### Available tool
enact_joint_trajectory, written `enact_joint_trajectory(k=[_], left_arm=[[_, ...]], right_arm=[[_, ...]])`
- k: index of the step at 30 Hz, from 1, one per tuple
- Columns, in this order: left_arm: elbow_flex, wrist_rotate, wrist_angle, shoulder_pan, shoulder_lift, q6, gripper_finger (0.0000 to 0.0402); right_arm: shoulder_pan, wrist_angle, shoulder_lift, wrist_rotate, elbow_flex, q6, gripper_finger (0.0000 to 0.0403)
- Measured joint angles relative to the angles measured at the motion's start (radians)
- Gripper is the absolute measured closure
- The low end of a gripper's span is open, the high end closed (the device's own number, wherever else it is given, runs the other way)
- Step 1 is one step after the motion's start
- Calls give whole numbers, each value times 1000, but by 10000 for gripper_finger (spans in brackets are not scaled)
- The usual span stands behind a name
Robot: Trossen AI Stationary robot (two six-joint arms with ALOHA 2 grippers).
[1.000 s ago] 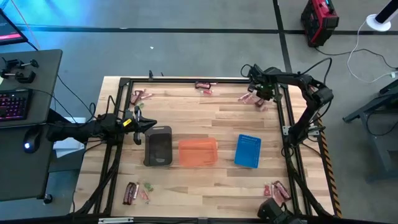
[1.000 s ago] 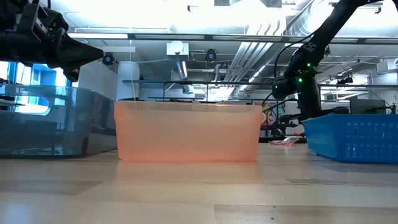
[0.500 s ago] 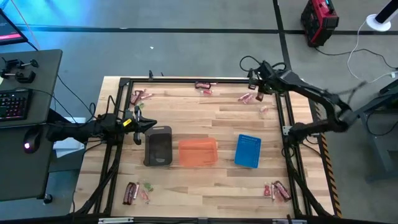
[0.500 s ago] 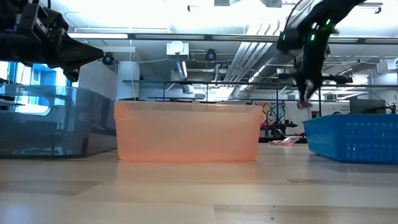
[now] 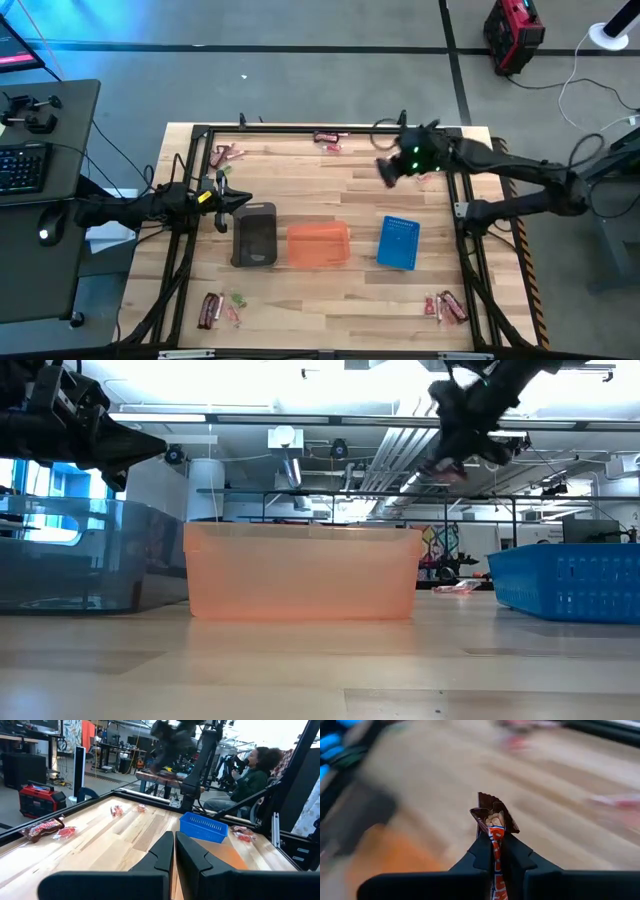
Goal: Sort candy by brand, put in halloween buckets
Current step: Put the brown chocolate into the orange bin
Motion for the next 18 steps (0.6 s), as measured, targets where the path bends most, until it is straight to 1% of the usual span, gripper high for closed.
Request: enact_joint_trajectory(k=[2, 5, 10, 13, 18], left_arm=[[0, 0, 0, 0, 0, 0, 394], [0, 0, 0, 0, 0, 0, 394], [0, 0, 0, 0, 0, 0, 394], [0, 0, 0, 0, 0, 0, 394], [0, 0, 0, 0, 0, 0, 394]], right_arm=[[80, 92, 30, -29, 0, -49, 391], [183, 254, 92, -33, 0, -123, 391], [289, 487, 220, -77, 0, -145, 391], [334, 568, 293, -92, 0, -132, 391], [395, 638, 394, -92, 0, -128, 391]])
